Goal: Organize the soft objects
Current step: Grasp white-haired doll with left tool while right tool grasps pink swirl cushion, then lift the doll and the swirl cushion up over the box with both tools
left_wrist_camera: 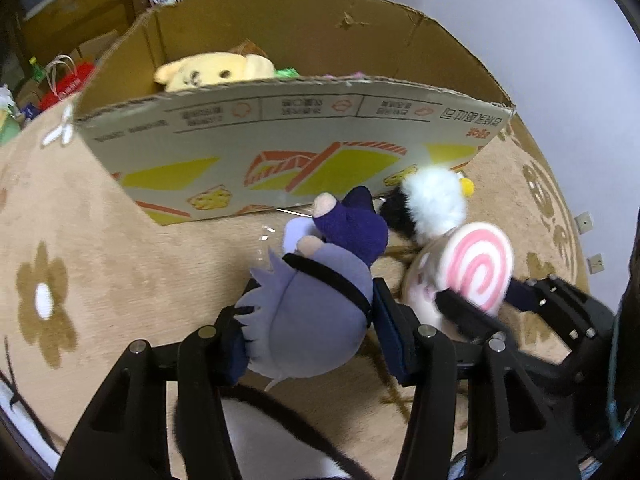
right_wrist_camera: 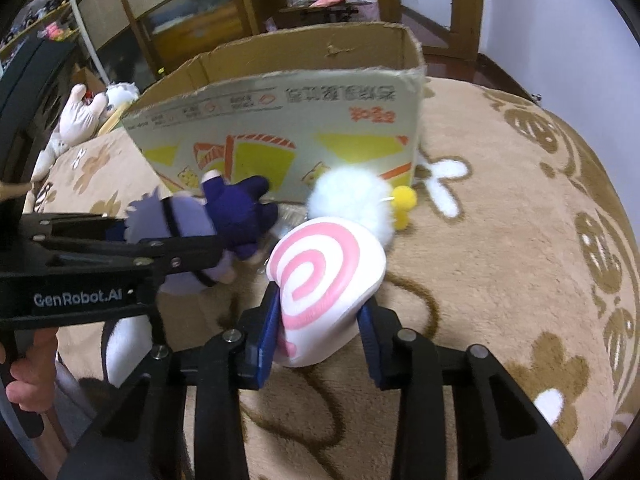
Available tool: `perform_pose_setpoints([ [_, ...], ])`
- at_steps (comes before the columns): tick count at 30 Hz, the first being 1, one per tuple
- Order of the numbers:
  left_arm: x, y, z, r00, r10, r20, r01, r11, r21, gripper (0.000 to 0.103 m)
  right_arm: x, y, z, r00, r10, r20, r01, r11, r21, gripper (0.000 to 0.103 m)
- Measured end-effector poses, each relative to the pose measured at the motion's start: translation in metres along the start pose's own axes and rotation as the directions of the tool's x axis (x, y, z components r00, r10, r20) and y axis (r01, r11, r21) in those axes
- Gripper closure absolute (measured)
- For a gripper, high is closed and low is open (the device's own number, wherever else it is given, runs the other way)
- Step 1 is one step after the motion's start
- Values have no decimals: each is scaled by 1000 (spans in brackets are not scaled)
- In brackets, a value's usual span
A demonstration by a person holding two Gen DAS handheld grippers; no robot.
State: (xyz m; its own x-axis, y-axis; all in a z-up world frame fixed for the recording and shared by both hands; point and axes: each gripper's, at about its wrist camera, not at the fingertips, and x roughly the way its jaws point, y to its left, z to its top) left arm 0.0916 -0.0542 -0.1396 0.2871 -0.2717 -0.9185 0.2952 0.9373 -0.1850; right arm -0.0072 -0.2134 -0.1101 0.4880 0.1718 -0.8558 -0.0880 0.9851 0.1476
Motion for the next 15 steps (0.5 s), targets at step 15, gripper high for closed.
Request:
perform_pose_setpoints([
  [15,-60,3,-14,979,94,181,-98,995,14,51,-49,-8,6,978,-38,206,31,999,35,64],
])
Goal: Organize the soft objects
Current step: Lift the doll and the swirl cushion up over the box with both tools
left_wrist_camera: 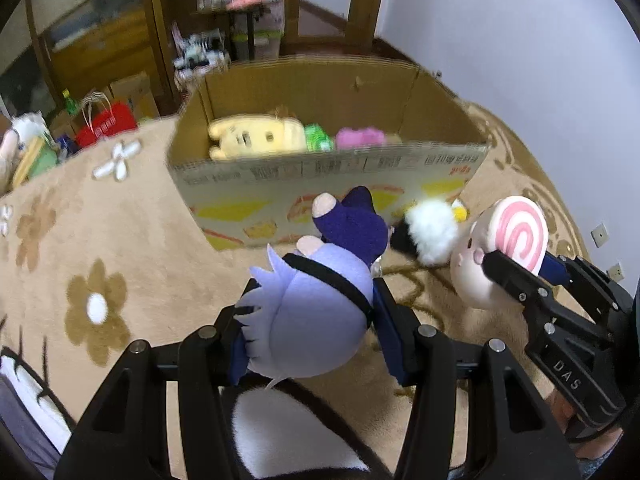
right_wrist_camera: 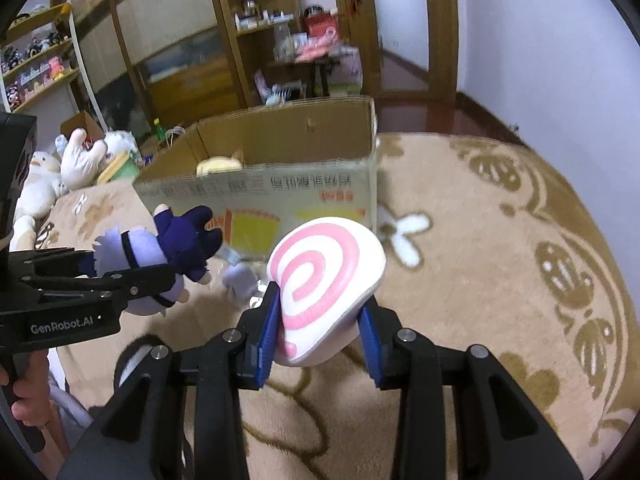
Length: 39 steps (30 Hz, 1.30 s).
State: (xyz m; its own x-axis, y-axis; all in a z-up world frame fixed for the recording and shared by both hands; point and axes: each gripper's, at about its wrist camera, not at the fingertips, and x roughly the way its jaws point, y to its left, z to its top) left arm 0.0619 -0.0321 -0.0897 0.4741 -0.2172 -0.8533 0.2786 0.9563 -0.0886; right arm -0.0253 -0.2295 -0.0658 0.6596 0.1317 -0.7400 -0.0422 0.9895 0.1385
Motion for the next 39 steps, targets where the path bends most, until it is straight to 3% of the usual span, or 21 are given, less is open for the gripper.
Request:
perform_pose_setpoints([
  [6,-36,-4,8,986,63,157,-69,997,33,51,-23,1,16,996,18,92,-18,1000,-9,64],
  [14,-73,5,26,933,115,340,-129,992,17,51,-40,-2,45,982,35,183,-35,999,-4,64],
  [21,-83,17,43,890,117,440,-131,991,2,51,-35,-2,68,974,35,225,-31,999,-20,64],
  [27,-83,12,58,859,101,502,-142,989,44,51,-24,2,88,968,49,247,-38,998,-48,64],
  [32,-66,7,68,860,103,501,-160,984,72,51,-10,2,101,964,62,259,-50,997,-50,64],
  [39,-34,4,72,895,100,436,-154,984,91,51,12,-2,107,962,93,257,-92,996,-15,64],
])
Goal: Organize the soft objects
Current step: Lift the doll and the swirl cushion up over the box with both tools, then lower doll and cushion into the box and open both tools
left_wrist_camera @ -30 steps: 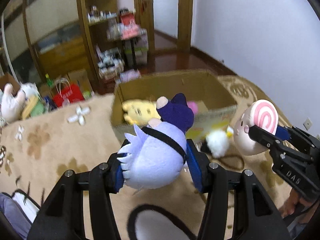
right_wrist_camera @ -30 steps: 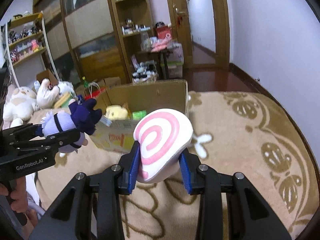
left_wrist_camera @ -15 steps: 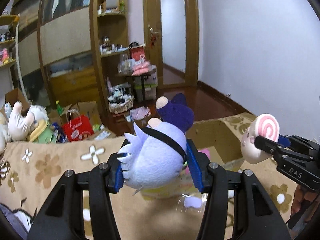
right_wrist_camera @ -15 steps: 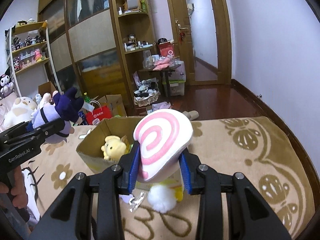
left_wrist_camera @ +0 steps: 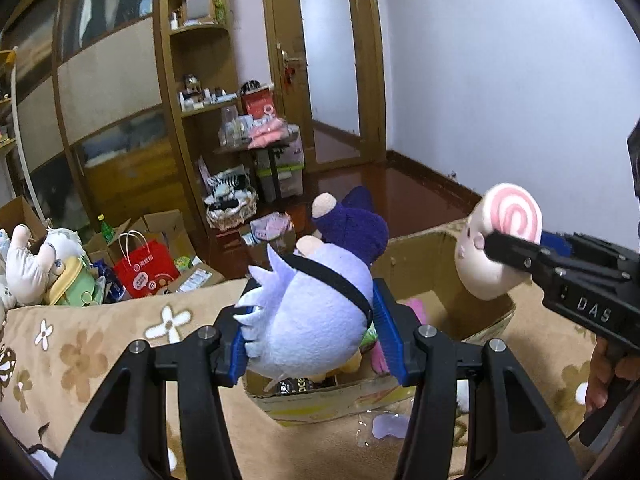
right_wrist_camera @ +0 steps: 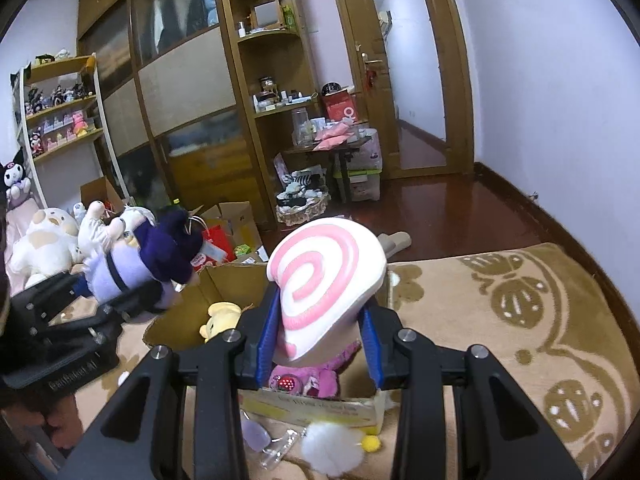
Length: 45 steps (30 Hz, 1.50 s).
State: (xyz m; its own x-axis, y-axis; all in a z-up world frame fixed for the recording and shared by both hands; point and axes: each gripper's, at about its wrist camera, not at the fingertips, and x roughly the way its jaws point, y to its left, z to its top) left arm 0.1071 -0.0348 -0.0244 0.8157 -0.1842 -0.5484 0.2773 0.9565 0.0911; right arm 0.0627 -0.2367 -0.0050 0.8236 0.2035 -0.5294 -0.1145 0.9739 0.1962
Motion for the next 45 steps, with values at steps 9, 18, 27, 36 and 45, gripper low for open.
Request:
perform_pose_setpoints([
  [9,33,-11,-18,994,-5,-105,8,999,33,50,33,2,-21,997,-2,-76,0,1000,-31,62],
  [18,38,-15,-27,992,11,-127,-5,999,44,50,43,-5,-32,992,5,-129,-6,1000,-3,57],
  [27,36,-16,-30,992,14,-127,-6,998,64,46,45,-12,-35,989,1,-150,2,1000,23,53],
  [36,33,-11,-30,992,33,-118,-24,997,70,33,42,-10,-34,990,-6,-144,9,1000,19,50],
  [45,19,-3,-30,992,53,-119,-48,998,43,21,33,-12,-30,991,7,-132,-3,1000,30,40],
])
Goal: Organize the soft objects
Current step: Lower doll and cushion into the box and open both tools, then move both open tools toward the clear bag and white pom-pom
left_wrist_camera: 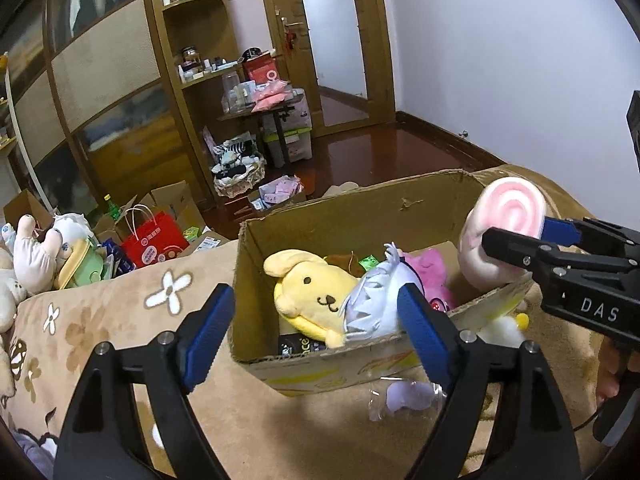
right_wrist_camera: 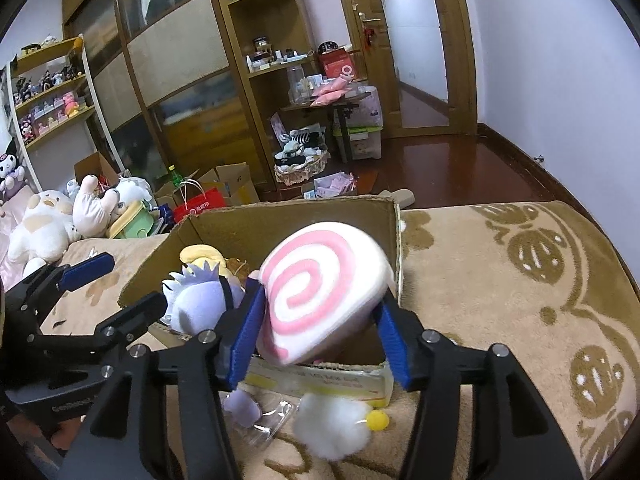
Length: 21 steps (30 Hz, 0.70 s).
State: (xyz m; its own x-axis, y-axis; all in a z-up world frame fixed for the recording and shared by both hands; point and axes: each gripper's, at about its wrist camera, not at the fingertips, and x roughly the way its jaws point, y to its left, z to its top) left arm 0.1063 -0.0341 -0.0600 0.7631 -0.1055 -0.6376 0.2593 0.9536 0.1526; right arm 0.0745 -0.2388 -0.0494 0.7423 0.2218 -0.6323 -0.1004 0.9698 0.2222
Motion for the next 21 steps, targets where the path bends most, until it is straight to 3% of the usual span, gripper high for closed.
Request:
perform_pose_setpoints([
  [3,-6,3,-2,1000,6,1,-6,1000,-6,18,-9,1,1,1000,5,25,-5,1000,-1,30],
  [5,-11,6,-3,1000,16,6,-16,1000,-15,11,-14,1,1,999,-1,32,1,1000,-6,26],
  [9,-21,9,-6,1000,8,4,-8,999,-31,10,-23,3,0,999,-13,31,13,1000,-10,14],
  [16,-34,9,-13,998,-31,-49,28,998,-58,4,-35,4,-5,1000,-24,16,24,1000,-16,3],
  [21,-42,0,-20,998,-22,-64,20,999,-27,4,-44,6,-10,999,-36,5,36,999,-25,2],
])
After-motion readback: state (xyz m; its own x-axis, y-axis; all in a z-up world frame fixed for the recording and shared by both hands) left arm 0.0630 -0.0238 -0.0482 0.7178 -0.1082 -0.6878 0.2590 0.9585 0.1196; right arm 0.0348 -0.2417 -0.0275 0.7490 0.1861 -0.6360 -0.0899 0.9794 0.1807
